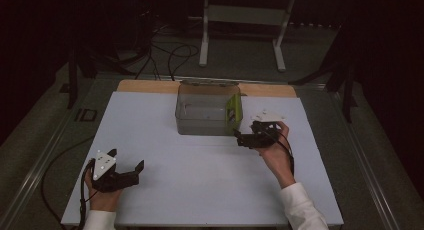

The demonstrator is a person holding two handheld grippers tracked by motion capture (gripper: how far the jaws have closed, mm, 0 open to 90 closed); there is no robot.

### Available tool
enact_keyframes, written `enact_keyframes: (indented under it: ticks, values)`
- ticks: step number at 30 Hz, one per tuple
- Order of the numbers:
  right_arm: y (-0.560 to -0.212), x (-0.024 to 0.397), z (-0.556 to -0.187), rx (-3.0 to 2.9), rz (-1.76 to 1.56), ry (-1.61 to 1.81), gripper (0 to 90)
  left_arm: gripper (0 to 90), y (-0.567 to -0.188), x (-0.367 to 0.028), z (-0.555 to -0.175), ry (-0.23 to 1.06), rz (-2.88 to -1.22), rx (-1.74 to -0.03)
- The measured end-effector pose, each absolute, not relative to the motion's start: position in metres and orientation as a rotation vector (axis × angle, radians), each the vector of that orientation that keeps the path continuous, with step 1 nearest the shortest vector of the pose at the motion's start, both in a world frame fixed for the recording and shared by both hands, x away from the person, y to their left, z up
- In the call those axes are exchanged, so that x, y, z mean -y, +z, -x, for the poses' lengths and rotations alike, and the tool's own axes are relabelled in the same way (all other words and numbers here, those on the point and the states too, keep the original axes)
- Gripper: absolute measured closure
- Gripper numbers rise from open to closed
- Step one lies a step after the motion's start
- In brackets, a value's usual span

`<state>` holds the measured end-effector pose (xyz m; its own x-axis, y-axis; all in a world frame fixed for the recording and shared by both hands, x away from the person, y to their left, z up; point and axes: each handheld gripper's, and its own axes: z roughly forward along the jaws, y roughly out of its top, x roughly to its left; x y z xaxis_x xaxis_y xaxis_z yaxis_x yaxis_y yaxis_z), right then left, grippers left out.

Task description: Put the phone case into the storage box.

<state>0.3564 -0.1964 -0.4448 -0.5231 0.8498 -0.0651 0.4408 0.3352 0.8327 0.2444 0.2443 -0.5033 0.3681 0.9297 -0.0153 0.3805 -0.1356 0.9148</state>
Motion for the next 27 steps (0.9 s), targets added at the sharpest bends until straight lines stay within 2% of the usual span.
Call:
enact_keyframes:
  ticks: [15,27]
  values:
    - [-0.476,0.237,-0.299,-1.939,-1.050,1.135,11.7,0.0,-0.495,-0.244,-0.243,0.735,-1.662,-1.113]
    - [-0.483,0.261,-0.261,-1.830,-1.065,1.294,11.0,0.0,-0.493,-0.242,-0.237,0.757,-1.668,-1.066]
